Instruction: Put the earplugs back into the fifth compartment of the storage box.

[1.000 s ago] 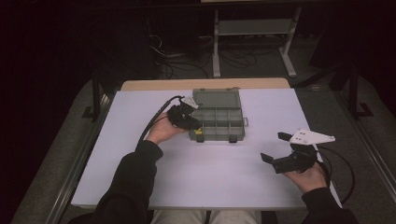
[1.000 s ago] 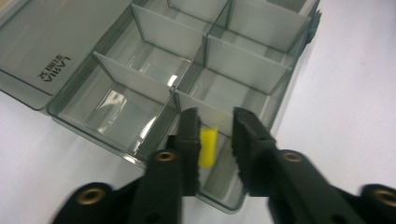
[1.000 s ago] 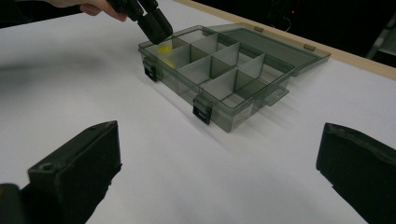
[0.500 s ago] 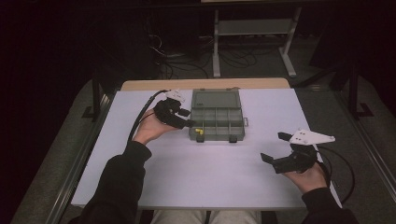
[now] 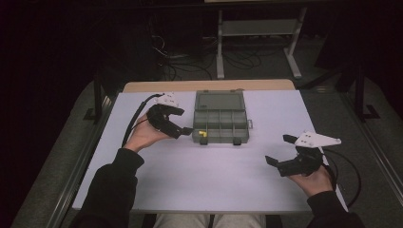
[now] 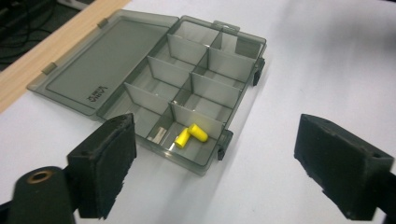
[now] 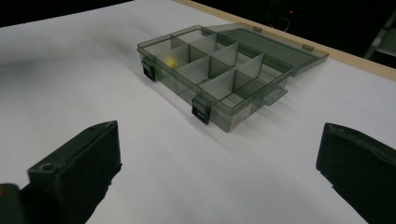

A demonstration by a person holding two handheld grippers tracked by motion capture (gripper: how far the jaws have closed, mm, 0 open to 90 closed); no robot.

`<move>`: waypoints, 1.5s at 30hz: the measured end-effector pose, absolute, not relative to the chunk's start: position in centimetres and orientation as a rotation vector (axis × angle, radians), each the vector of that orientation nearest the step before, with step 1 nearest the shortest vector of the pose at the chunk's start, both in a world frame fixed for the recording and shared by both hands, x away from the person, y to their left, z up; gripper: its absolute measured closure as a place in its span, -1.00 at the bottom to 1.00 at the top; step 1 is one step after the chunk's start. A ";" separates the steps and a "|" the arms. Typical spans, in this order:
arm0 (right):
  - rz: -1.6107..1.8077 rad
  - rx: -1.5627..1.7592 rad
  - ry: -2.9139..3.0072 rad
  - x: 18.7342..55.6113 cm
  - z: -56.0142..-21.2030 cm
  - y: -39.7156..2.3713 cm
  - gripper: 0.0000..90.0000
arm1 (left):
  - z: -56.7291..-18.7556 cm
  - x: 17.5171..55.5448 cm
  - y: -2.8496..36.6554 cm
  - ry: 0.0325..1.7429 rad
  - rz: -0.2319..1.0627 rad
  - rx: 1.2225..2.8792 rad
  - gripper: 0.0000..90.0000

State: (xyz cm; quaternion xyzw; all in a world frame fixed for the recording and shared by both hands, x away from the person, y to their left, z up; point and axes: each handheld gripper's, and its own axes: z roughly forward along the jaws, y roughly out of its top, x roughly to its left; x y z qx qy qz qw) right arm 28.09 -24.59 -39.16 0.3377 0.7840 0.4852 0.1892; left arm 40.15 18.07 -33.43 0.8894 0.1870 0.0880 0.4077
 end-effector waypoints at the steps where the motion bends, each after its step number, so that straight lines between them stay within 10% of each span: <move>1: 1.364 0.949 2.205 28.1 -39.2 -24.6 -1.00 | -33.4 40.1 18.2 0.475 0.221 2.237 -0.81; 45: 1.362 0.954 2.205 28.0 -39.3 -24.6 -1.00 | -35.8 33.8 27.6 0.617 0.349 2.069 -1.00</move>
